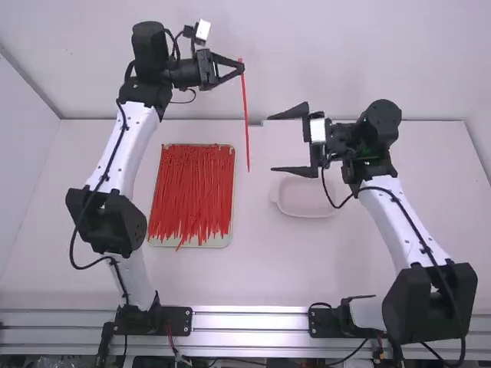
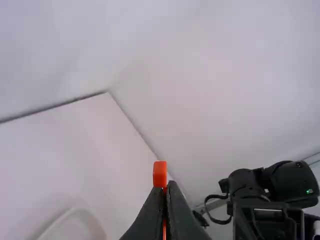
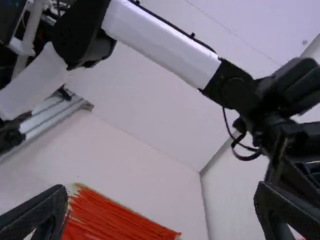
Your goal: Fasten the cable tie
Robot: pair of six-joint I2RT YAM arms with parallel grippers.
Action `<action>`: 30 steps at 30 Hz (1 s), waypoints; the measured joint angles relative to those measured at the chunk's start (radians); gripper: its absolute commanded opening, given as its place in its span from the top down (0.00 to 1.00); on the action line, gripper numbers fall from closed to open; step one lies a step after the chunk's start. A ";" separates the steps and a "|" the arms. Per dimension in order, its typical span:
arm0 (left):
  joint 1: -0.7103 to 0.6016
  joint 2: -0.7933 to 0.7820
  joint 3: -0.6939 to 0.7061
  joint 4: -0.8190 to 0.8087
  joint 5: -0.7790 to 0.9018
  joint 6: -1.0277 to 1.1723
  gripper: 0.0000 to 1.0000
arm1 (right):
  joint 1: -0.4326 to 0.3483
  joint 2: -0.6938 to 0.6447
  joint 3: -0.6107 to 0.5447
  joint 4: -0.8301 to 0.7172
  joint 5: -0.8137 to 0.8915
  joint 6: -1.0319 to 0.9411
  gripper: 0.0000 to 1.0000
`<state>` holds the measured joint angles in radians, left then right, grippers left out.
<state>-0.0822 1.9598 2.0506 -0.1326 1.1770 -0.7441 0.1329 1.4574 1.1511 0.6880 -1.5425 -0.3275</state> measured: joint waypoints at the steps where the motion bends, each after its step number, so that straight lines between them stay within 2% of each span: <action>1: 0.000 0.000 0.000 -0.001 0.005 -0.026 0.98 | -0.005 0.000 0.000 0.000 0.000 -0.027 0.01; 9: 0.000 0.000 0.000 0.001 0.079 -0.195 0.97 | -0.011 0.000 0.000 -0.019 -0.001 -0.232 0.01; 15: 0.000 0.000 0.000 -0.001 0.122 -0.306 0.97 | 0.032 0.000 0.000 -0.119 0.000 -0.455 0.01; 19: 0.000 0.000 -0.001 -0.063 0.139 -0.335 0.97 | 0.058 0.000 0.001 -0.208 0.011 -0.613 0.01; 26: 0.000 0.000 -0.010 -0.156 0.143 -0.369 0.97 | 0.077 0.000 0.001 -0.364 0.008 -0.895 0.01; 30: 0.000 0.000 -0.012 -0.163 0.147 -0.395 0.98 | 0.077 0.000 0.000 -0.384 0.003 -1.055 0.01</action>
<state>-0.0822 1.9598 2.0384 -0.2951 1.3243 -1.1389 0.2096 1.4574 1.1507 0.3042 -1.5391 -1.3823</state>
